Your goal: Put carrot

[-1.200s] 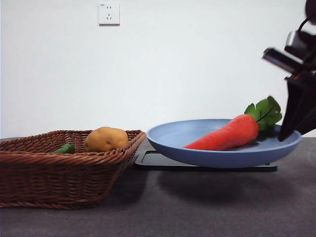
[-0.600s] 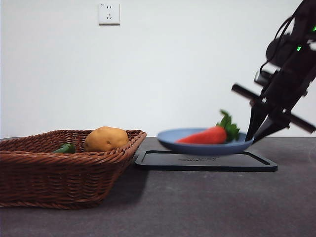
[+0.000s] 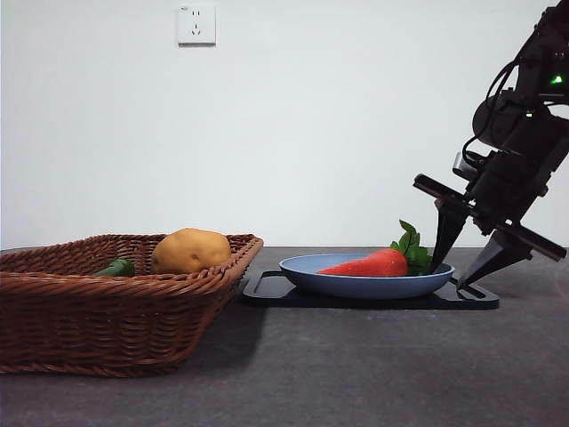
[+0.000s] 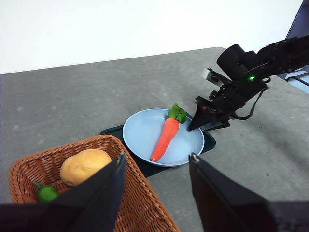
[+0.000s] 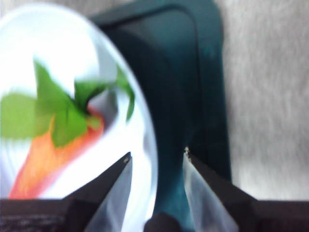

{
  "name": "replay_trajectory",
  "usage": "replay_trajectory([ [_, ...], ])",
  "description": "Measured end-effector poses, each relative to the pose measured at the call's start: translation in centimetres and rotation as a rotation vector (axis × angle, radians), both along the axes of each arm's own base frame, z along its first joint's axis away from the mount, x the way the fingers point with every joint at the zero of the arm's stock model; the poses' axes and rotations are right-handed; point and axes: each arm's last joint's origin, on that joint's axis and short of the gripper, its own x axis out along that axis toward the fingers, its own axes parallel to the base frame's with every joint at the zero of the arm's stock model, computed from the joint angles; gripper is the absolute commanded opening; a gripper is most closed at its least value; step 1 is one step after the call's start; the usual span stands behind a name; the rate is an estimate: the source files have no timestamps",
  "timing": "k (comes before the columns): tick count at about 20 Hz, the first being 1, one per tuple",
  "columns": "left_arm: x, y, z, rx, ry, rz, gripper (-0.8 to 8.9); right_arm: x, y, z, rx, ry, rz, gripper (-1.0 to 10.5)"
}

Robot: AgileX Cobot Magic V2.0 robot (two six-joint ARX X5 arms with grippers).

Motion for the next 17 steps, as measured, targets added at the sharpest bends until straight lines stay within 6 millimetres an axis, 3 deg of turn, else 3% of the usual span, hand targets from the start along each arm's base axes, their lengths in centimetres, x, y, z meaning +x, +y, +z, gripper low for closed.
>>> replay_trajectory([
  [2, 0.3, -0.2, -0.1, 0.021, -0.004, 0.027, 2.3, -1.2, -0.1, 2.9, -0.013, -0.042, 0.029, 1.7],
  [5, 1.4, -1.2, -0.6, 0.111, -0.026, 0.08, 1.5, -4.2, -0.4, 8.3, -0.035, -0.126, 0.089, 0.0],
  [7, 2.4, -2.1, -1.4, 0.199, -0.018, 0.078, 0.01, -6.5, -0.4, 11.0, -0.058, -0.169, 0.134, 0.0],
  [10, 4.1, -3.1, -2.5, 0.297, 0.001, 0.088, 0.06, -10.0, 0.3, 14.7, -0.13, -0.256, 0.179, 0.0],
  [14, 6.1, -3.6, -4.0, 0.371, 0.068, 0.093, 0.06, -14.7, 1.9, 18.3, -0.246, -0.412, 0.211, 0.0],
  [17, 7.2, -2.1, -4.0, 0.383, 0.081, 0.126, 0.06, -18.0, 2.7, 18.6, -0.276, -0.512, 0.239, 0.0],
])
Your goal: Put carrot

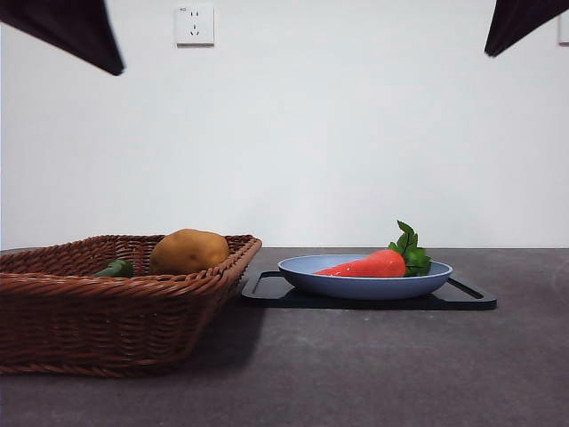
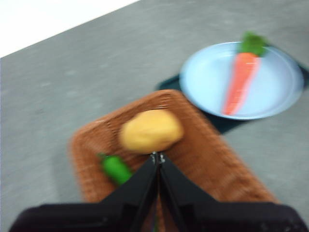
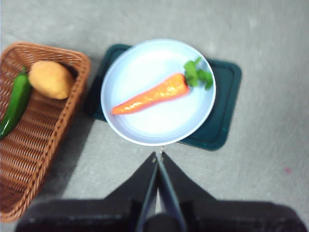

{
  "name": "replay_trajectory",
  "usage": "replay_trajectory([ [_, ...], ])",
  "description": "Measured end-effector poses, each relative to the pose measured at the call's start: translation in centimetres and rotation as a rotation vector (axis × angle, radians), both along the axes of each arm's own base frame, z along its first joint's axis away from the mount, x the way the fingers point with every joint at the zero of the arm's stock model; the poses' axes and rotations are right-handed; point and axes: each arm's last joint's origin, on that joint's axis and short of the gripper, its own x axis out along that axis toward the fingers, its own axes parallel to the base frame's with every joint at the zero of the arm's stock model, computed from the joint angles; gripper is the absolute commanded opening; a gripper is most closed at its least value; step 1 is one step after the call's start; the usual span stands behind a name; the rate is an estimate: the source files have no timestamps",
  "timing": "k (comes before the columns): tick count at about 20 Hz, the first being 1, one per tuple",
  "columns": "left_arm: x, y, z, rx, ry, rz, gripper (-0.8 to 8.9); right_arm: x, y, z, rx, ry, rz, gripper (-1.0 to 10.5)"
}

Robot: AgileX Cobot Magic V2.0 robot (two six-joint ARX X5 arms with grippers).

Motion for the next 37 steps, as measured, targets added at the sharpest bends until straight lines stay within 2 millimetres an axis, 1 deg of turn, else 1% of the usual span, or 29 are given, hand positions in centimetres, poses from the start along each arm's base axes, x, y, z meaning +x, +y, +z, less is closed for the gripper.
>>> replay_trajectory([
  [2, 0.6, 1.5, 0.2, -0.026, 0.019, 0.016, 0.06, -1.8, 0.3, -0.7, -0.005, -0.082, 0.007, 0.0],
  [4, 0.8, 3.2, 0.6, -0.082, 0.024, 0.017, 0.06, -3.5, 0.3, -1.9, 0.019, -0.19, -0.01, 0.0],
  [5, 0.6, 4.1, 1.0, -0.104, 0.005, 0.03, 0.06, -4.5, 0.2, -2.5, 0.042, -0.253, -0.022, 0.0],
  [7, -0.3, 5.0, 1.7, -0.139, -0.065, 0.05, 0.06, -6.1, -0.2, -4.0, 0.066, -0.349, -0.052, 0.0],
  [8, -0.8, 5.3, 1.7, -0.161, -0.112, 0.052, 0.06, -6.7, -0.4, -4.7, 0.071, -0.387, -0.067, 0.0],
  [10, -2.2, 6.0, 1.0, -0.207, -0.192, 0.054, 0.06, -7.6, -0.6, -6.5, 0.097, -0.451, -0.077, 0.0],
  [11, -2.8, 6.3, 0.2, -0.226, -0.214, 0.055, 0.06, -8.0, -0.7, -7.6, 0.113, -0.474, -0.073, 0.0],
  [13, -3.9, 6.7, -1.7, -0.233, -0.205, 0.06, 0.06, -8.5, -1.0, -9.4, 0.128, -0.494, -0.068, 0.0],
  [15, -4.7, 7.1, -3.2, -0.23, -0.185, 0.063, 0.06, -8.6, -1.0, -10.5, 0.114, -0.472, -0.066, 0.0],
  [20, -4.9, 7.2, -3.5, -0.225, -0.169, 0.06, 0.09, -8.3, -0.8, -11.0, 0.093, -0.438, -0.063, 0.0],
  [26, -4.5, 7.0, -3.7, -0.213, -0.143, 0.062, 0.09, -8.2, -0.8, -11.1, 0.091, -0.431, -0.063, 0.0],
  [32, -4.5, 7.0, -3.7, -0.214, -0.143, 0.059, 0.08, -8.2, -0.8, -11.1, 0.091, -0.431, -0.064, 0.0],
  [34, -5.4, 7.4, -3.3, -0.23, -0.177, 0.055, 0.08, -8.2, -0.8, -11.1, 0.091, -0.431, -0.064, 0.0],
  [37, -8.1, 8.9, -2.2, -0.251, -0.335, 0.071, 0.08, -8.2, -0.8, -11.1, 0.091, -0.431, -0.064, 0.0],
])
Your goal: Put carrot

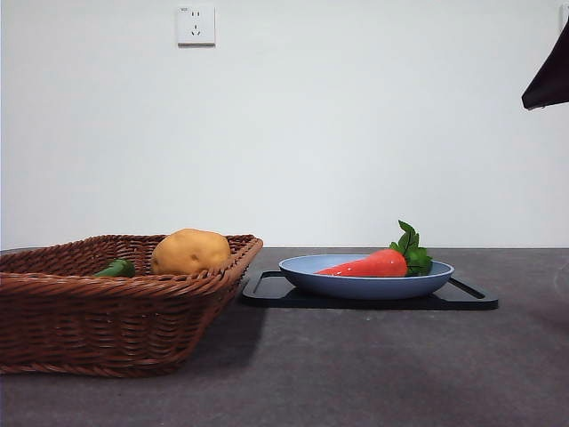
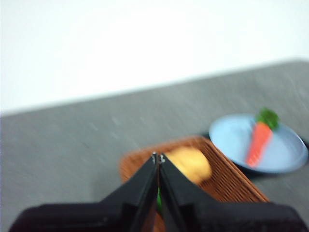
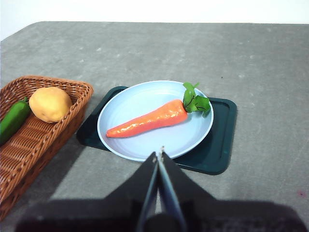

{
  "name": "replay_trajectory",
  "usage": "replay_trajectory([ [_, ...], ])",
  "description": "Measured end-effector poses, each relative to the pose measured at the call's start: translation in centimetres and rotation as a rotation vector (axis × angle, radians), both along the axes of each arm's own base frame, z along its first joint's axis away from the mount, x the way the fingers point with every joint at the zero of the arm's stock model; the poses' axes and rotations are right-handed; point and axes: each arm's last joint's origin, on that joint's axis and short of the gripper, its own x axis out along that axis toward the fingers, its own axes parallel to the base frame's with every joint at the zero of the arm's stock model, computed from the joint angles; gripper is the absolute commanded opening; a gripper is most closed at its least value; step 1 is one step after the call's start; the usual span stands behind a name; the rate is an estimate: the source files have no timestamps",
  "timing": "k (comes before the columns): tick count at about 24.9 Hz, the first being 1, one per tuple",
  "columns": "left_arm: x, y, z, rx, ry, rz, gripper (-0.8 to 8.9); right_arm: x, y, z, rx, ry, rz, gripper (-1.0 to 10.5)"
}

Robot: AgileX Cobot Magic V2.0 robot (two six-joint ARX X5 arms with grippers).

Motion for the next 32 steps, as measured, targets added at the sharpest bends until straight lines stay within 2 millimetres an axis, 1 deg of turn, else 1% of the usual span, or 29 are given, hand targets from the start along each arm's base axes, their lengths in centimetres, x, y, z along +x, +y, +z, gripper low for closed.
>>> replay_trajectory([
  [1, -0.7, 0.5, 0.2, -0.009, -0.047, 0.033, 0.08, 0.0, 0.0, 0.0, 0.0, 0.0, 0.0, 0.0],
  [2, -1.1, 1.0, 0.0, -0.014, -0.081, 0.078, 0.08, 0.0, 0.0, 0.0, 0.0, 0.0, 0.0, 0.0],
  [3, -1.1, 1.4, -0.8, -0.009, -0.081, 0.127, 0.08, 0.0, 0.0, 0.0, 0.0, 0.0, 0.0, 0.0],
  [6, -0.2, 2.1, -4.2, 0.015, -0.019, 0.241, 0.08, 0.0, 0.0, 0.0, 0.0, 0.0, 0.0, 0.0],
  [7, 0.0, 2.2, -5.0, 0.015, -0.019, 0.265, 0.08, 0.0, 0.0, 0.0, 0.0, 0.0, 0.0, 0.0],
  [10, 0.7, 2.4, -7.6, 0.01, -0.043, 0.295, 0.08, 0.0, 0.0, 0.0, 0.0, 0.0, 0.0, 0.0],
  [13, 1.3, 2.5, -10.7, 0.018, -0.006, 0.309, 0.08, 0.0, 0.0, 0.0, 0.0, 0.0, 0.0, 0.0],
  [15, 1.6, 2.5, -11.9, 0.025, 0.024, 0.31, 0.08, 0.0, 0.0, 0.0, 0.0, 0.0, 0.0, 0.0],
  [19, 1.7, 2.5, -12.7, 0.032, 0.056, 0.31, 0.08, 0.0, 0.0, 0.0, 0.0, 0.0, 0.0, 0.0],
  [32, 1.7, 2.5, -12.7, 0.032, 0.06, 0.306, 0.08, 0.0, 0.0, 0.0, 0.0, 0.0, 0.0, 0.0],
])
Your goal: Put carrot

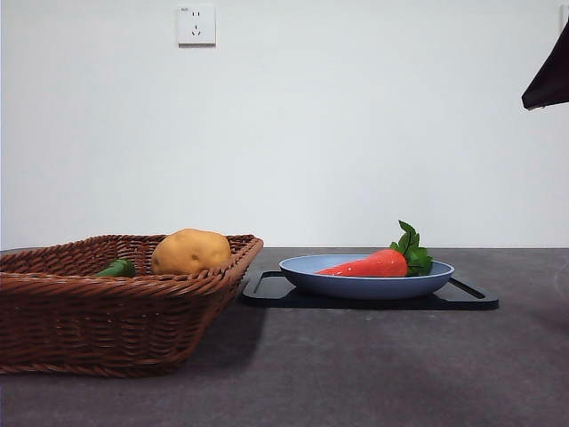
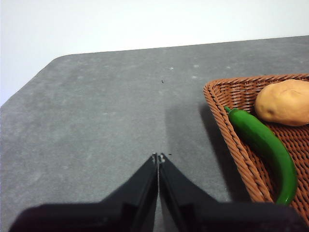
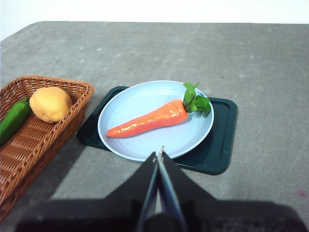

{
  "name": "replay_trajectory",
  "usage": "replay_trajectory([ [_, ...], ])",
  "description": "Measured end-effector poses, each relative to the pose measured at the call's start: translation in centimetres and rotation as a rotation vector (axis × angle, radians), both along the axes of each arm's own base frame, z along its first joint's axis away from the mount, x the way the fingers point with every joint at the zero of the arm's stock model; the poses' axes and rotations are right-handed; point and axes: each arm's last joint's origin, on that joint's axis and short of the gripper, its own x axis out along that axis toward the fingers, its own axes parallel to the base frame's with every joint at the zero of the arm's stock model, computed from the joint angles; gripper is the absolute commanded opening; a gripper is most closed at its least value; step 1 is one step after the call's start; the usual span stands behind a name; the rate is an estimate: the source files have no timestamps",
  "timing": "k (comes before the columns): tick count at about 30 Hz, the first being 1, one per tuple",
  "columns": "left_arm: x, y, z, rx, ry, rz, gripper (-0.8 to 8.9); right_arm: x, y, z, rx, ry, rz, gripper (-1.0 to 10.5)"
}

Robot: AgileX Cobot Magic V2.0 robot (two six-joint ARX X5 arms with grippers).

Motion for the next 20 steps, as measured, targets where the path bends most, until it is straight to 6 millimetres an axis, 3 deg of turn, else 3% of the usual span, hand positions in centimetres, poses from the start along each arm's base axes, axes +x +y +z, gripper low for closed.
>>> replay_trajectory([
  [8, 0.0, 0.0, 0.0, 0.0, -0.003, 0.0, 0.08, -0.2, -0.1, 0.0, -0.002, 0.002, -0.001, 0.0],
  [14, 0.0, 0.0, 0.0, 0.0, -0.003, 0.0, 0.08, -4.0, -3.9, 2.3, -0.018, -0.259, -0.156, 0.0],
  [20, 0.0, 0.0, 0.0, 0.0, -0.003, 0.0, 0.08, -5.8, -6.0, 1.8, -0.068, -0.297, -0.31, 0.0],
])
